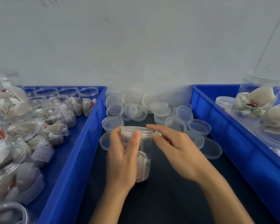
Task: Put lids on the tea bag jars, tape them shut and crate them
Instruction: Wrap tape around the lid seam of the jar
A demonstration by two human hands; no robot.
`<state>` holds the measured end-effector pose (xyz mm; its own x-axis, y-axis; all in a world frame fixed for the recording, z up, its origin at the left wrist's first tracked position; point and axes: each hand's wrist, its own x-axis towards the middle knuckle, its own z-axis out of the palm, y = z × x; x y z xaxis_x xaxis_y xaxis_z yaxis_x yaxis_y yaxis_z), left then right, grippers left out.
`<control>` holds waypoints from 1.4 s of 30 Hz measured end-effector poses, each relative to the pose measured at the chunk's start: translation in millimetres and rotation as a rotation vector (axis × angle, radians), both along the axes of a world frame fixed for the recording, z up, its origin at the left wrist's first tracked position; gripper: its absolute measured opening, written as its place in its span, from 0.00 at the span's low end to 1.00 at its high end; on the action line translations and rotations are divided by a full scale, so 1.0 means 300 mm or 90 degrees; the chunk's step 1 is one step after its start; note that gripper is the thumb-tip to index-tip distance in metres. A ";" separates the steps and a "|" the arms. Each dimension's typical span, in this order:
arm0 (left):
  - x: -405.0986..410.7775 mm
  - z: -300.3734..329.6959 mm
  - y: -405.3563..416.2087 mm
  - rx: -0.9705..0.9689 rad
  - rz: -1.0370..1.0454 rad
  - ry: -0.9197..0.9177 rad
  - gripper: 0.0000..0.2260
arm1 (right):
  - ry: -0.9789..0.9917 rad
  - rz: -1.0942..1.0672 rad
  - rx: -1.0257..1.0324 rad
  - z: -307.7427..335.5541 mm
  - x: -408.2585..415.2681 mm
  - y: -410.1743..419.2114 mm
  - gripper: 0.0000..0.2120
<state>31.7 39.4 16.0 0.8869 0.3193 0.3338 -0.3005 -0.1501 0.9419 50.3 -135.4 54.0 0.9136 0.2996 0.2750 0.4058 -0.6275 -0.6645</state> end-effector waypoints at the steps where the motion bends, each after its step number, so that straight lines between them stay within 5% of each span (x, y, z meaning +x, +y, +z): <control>1: 0.000 0.001 0.001 -0.009 -0.002 -0.001 0.23 | -0.004 0.004 0.003 0.001 0.003 -0.003 0.18; 23: 0.020 -0.010 0.054 -0.032 -0.082 0.018 0.24 | 0.019 0.008 0.006 0.007 0.016 -0.034 0.12; 32: 0.030 -0.016 0.054 -0.074 -0.139 0.036 0.22 | 0.068 0.035 0.010 -0.004 0.022 -0.036 0.18; 42: 0.006 -0.010 0.053 0.101 0.001 0.048 0.29 | 0.024 -0.021 -0.007 0.021 -0.004 -0.008 0.20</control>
